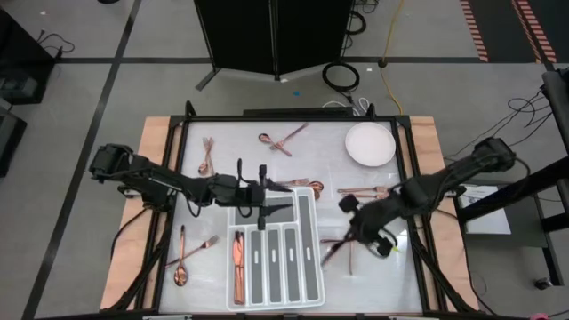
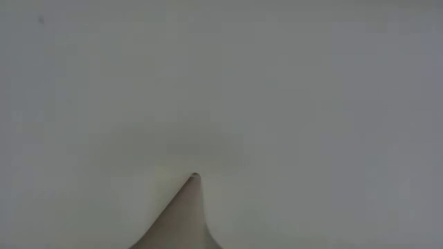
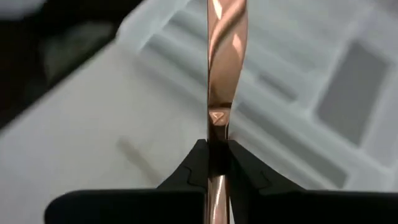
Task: Sort silverware
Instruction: Put the knife into the silverware tray
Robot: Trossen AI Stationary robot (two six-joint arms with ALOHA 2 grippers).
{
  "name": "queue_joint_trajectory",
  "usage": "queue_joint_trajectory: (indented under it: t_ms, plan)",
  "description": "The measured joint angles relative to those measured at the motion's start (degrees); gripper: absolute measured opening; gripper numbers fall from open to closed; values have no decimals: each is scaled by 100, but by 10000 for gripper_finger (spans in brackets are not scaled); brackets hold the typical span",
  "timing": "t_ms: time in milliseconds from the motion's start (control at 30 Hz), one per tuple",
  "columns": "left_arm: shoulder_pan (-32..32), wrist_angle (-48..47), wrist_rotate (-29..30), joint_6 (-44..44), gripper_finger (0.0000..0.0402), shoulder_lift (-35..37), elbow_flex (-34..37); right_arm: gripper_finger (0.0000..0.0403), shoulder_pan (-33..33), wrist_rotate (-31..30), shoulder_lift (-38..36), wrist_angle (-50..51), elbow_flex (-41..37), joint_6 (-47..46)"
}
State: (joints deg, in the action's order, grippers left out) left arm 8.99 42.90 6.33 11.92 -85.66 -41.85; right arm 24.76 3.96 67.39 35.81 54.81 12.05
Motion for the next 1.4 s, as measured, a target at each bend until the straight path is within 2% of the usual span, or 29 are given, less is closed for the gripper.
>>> queue_joint_trajectory:
  t_ms: [100,200,267,333,467,633,900,1167,1400]
  plan:
    - [0,600,-434,256,185,-208,0,16,-269,0,-143,-591,0,-264]
    - [2,1374,-506,348,185,-429,0,16,-475,-199,-147,-1323,0,-529]
    - [0,1769,-507,351,185,-578,0,16,-551,-646,-80,-1794,0,-639]
    - [-2,2034,-507,348,185,-716,-7,16,-600,-1388,13,-2172,0,-700]
    - [1,2130,-428,344,185,-847,-160,16,-704,-2493,248,-2667,0,-644]
    - [-4,2110,-165,343,185,-875,-236,16,-917,-2503,593,-3163,0,-698]
    - [-9,2102,366,195,185,-875,-236,16,-1155,-2519,1045,-3403,0,-689]
    - [-2,2063,369,199,185,-875,-236,16,-1181,-2521,1089,-4028,0,-332]
    - [-2,2063,369,216,183,-875,-236,16,-1194,-2519,1089,-4172,0,-232]
